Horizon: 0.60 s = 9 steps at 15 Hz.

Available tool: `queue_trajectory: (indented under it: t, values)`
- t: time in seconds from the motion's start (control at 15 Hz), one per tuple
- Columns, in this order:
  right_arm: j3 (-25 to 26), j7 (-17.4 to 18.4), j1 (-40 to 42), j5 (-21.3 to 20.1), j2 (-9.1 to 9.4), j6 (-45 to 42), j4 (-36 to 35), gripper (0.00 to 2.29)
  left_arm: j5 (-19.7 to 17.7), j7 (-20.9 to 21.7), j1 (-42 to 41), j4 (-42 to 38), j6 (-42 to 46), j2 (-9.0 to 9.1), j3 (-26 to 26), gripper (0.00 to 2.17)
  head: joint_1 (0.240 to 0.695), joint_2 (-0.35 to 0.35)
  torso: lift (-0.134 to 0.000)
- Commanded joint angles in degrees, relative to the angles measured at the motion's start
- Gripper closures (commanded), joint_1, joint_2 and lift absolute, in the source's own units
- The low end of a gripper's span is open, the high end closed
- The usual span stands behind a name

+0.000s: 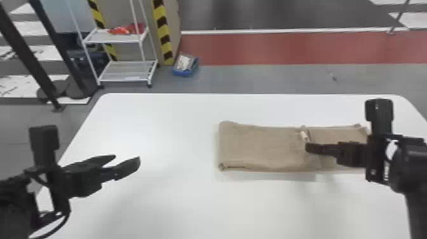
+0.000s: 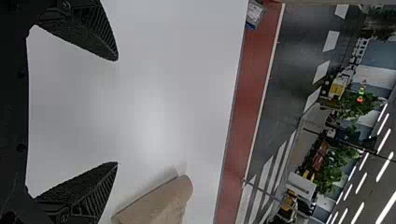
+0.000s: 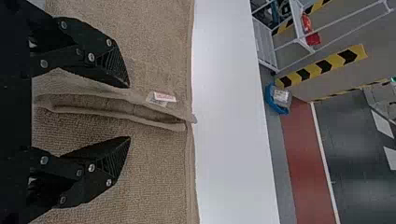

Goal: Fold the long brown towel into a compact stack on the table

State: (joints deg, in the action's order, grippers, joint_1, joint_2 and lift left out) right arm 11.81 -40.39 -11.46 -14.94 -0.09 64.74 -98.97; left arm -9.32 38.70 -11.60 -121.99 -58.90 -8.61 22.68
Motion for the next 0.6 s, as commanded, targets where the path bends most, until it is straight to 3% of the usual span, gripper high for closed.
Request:
queue_trajectory:
  t: [0.0, 0.13, 0.53]
  values:
    - [-0.39, 0.05, -0.58, -0.71, 0.14, -0.09, 1.32, 0.59, 0.00, 0.06, 0.00, -0.01, -0.13, 0.00, 0.00, 0.09, 0.695, 0.068, -0.124]
    - [-0.47, -0.04, -0.67, -0.71, 0.14, -0.09, 1.32, 0.77, 0.00, 0.06, -0.18, -0.01, -0.13, 0.00, 0.17, 0.09, 0.695, 0.068, -0.124]
    - [-0.74, -0.22, -0.67, -0.71, 0.14, 0.26, 0.88, 0.79, 0.00, 0.32, -0.27, -0.01, 0.05, -0.09, 0.08, 0.09, 0.695, 0.074, -0.124]
